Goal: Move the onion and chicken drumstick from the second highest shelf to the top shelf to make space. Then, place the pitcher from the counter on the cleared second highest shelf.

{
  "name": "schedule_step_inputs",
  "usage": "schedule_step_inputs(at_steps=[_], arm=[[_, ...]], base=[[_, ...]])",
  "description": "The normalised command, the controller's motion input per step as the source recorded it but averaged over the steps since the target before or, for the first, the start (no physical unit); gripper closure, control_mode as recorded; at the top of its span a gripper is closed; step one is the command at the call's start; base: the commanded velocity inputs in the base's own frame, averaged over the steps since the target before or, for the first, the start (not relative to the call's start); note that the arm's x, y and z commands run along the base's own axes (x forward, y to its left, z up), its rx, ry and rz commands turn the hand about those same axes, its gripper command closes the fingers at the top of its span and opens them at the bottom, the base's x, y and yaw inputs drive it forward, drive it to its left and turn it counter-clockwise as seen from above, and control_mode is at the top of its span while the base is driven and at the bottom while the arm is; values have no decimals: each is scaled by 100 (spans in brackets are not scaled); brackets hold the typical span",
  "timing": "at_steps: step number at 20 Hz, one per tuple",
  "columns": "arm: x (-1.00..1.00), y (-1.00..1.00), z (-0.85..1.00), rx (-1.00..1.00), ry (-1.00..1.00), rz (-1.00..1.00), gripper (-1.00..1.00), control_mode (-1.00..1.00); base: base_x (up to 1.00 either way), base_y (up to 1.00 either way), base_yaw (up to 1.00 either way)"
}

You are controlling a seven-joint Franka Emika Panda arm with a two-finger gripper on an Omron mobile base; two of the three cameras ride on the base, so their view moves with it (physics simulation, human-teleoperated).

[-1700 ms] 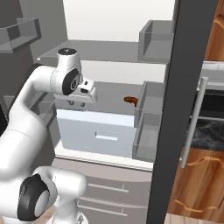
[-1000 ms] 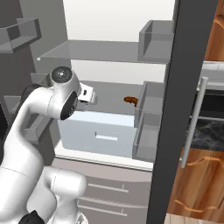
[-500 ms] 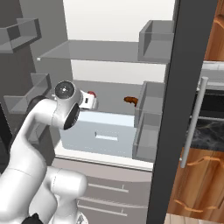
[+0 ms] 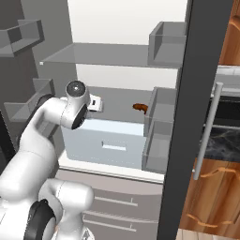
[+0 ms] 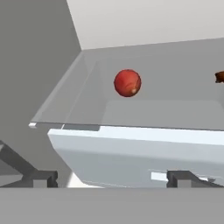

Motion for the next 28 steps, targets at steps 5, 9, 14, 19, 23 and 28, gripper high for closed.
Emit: schedule_step_inputs(at_steps=[5,9,14,19,23,28], arm=[[41,8,-23,0,0,10,-100,-100],[33,0,-13,0,0,3,-100,-100],[37,0,-10,0,0,2,-100,-100],[37,0,-14,0,0,2,-100,-100],[34,0,-18,0,0,2,-100,-100],[31,0,-20,0,0,2,-100,-100]], base=[[0,0,0],[0,0,0],[0,0,0],[0,0,0],[0,0,0],[0,0,0]])
